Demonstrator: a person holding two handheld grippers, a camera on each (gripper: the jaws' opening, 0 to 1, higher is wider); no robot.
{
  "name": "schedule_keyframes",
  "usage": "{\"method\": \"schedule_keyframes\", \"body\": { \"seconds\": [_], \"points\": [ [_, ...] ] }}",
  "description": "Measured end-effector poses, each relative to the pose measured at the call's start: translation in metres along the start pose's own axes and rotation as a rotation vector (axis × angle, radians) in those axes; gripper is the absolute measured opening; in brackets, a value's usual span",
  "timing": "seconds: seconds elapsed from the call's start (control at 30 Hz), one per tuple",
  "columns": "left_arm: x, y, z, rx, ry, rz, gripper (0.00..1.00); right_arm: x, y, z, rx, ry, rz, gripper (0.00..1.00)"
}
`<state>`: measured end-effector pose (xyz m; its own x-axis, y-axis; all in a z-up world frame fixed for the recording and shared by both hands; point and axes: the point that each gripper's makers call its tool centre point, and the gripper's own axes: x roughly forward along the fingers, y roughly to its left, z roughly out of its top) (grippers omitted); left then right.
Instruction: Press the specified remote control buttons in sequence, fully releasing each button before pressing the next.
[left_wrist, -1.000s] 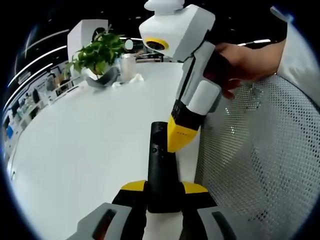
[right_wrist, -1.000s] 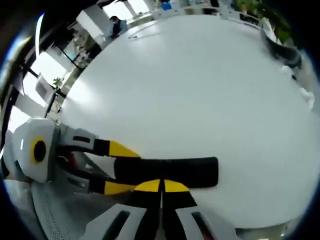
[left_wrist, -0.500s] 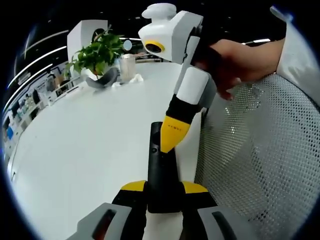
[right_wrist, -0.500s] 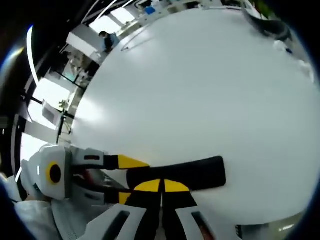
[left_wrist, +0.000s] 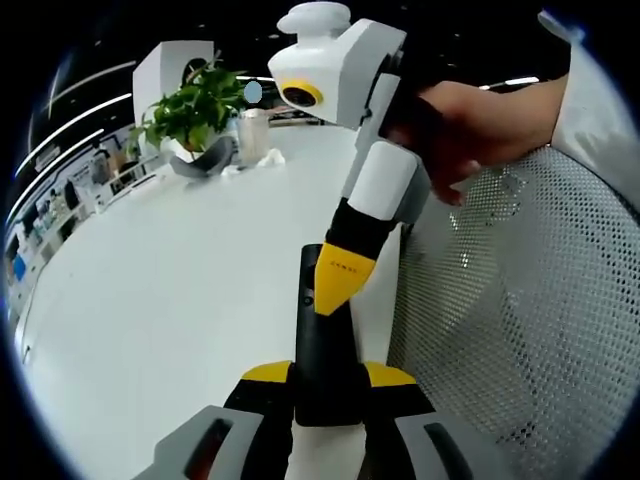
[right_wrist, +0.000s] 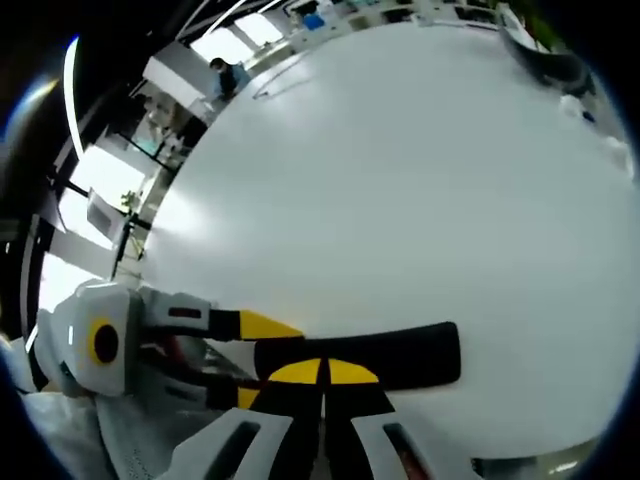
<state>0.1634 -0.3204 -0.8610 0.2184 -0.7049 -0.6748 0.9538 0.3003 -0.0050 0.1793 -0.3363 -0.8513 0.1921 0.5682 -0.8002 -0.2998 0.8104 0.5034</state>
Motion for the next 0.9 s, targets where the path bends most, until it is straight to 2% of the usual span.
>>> {"method": "schedule_keyframes", "body": {
  "seconds": [0.13,0.57,0.67,0.9],
  "points": [
    [0.0005,0.0005,-0.0002,0.0,0.0,0.0,0.25,0.0008,-0.0004,-0.0002,-0.024,0.001,-0.009,0.0],
    [0.0009,0.0013,0.0005,-0.003,0.004,0.004,0.25,0.0011,-0.0019,0.0008,-0.027,-0.016,-0.021,0.0],
    [0.0009,0.0014,0.0007,-0.004,0.005,0.004,0.25,0.001,-0.0035,0.0016,0.006,-0.022,-0.007,0.0],
    [0.0009,0.0015,0.0002,-0.004,0.004,0.004,0.25,0.0015,-0.0032,0.0017,0.026,-0.03,-0.001,0.0]
  ]
}}
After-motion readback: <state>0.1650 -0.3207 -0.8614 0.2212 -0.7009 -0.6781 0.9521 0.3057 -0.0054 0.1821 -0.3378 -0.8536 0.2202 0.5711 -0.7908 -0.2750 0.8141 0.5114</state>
